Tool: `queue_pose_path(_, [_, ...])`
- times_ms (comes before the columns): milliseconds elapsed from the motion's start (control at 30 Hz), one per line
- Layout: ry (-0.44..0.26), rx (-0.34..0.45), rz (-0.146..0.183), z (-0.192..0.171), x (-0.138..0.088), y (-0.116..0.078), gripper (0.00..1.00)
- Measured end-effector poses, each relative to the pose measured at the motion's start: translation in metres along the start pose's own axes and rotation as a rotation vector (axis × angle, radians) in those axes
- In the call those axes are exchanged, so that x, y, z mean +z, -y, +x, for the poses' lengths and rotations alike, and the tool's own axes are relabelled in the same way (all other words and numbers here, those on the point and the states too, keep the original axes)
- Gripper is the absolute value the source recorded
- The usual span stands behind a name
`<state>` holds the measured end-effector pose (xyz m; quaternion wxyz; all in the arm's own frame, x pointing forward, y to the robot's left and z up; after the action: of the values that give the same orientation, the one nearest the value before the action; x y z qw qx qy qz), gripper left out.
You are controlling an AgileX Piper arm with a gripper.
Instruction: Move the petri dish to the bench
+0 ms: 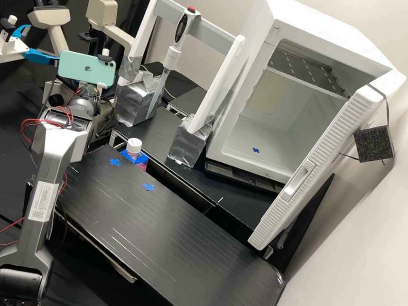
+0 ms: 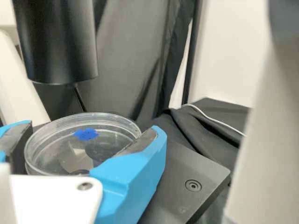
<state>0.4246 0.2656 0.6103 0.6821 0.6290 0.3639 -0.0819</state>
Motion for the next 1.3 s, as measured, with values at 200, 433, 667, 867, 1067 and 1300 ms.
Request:
queue_pose_path(200, [-0.021, -0.020, 0.000, -0.015, -0.003, -0.004, 0.00])
queue_pose_path(433, [-0.042, -0.011, 0.009, -0.043, -0.010, -0.013, 0.00])
queue_pose_path(667, [-0.035, -0.006, 0.022, -0.063, -0.010, -0.015, 0.00])
queue_pose_path(867, [-0.041, 0.017, 0.026, -0.074, -0.006, -0.015, 0.00])
queue_pose_path(1067, [-0.039, 0.041, 0.014, -0.100, 0.001, -0.014, 0.00])
queue_pose_path(1300, [-0.061, 0.107, 0.004, -0.157, 0.005, -0.015, 0.00])
